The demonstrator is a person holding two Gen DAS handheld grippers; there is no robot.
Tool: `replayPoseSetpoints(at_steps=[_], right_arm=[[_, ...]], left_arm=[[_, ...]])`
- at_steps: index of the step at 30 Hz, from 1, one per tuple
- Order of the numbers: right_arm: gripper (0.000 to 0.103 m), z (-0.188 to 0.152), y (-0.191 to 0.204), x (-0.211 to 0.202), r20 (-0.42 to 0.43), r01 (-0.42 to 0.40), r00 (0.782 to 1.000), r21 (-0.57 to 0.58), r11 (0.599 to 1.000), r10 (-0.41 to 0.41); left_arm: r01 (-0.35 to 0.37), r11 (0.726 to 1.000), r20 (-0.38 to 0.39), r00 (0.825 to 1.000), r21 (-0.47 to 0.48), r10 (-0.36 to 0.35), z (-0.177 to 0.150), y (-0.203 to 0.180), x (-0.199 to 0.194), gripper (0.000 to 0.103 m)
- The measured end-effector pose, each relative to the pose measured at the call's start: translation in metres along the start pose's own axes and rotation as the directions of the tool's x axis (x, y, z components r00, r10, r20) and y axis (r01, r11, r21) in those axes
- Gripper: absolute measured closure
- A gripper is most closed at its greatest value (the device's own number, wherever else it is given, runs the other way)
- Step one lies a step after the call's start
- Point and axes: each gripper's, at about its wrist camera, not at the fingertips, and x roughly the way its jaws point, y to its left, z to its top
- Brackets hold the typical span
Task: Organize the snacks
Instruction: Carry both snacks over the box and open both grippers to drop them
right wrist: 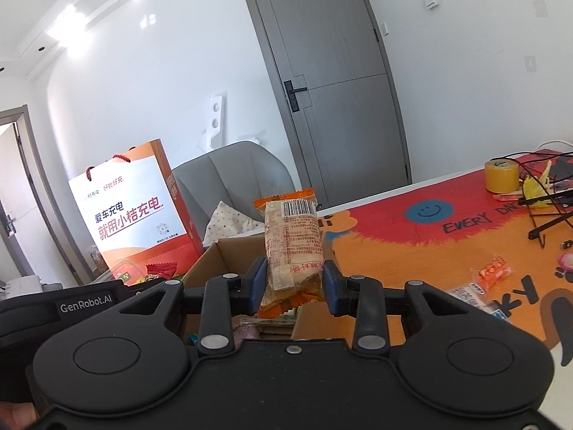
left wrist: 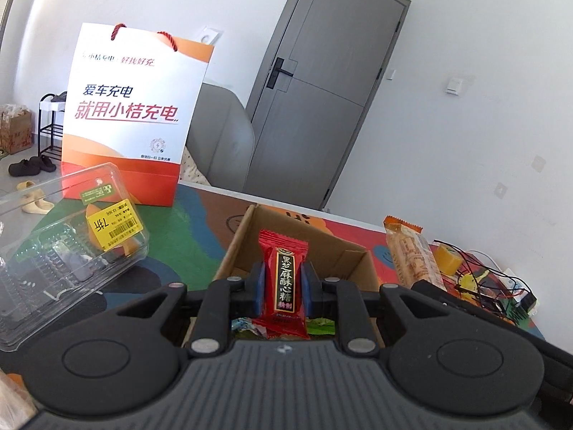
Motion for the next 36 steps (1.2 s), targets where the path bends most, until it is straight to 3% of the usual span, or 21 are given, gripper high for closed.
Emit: replayPoseSetpoints(at_steps=[17, 24, 32, 36], right_arm=[[0.069, 0.001, 0.008, 0.038, -0.047, 0.019, 0.999, -0.004, 1.0, -0.02], [0.069, 0.0, 0.003, 0.046, -0.064, 0.027, 0.998, 0.021, 0.999, -0.025], [0.068, -0.004, 0.006, 0.049, -0.073, 0.0, 0.997, 0.022, 1.0, 0.002], [0.048, -0.005, 0.008, 0.05, -0.09, -0.026, 0.996, 0.037, 0.999, 0.029]], left_arm=[[0.015, 1.0, -0.061, 0.998, -0.013, -0.016, 0.016, 0.003, 0.053, 0.082], [0.008, 1.0, -0.061, 0.998, -0.003, -0.008, 0.017, 0.001, 0.055, 0.061], [-0.03, 0.999, -0.061, 0.998, -0.013, 0.029, 0.015, 0.008, 0.046, 0.05], [-0.047, 0.999, -0.06, 0.997, -0.01, 0.046, 0.015, 0.009, 0.041, 0.039]])
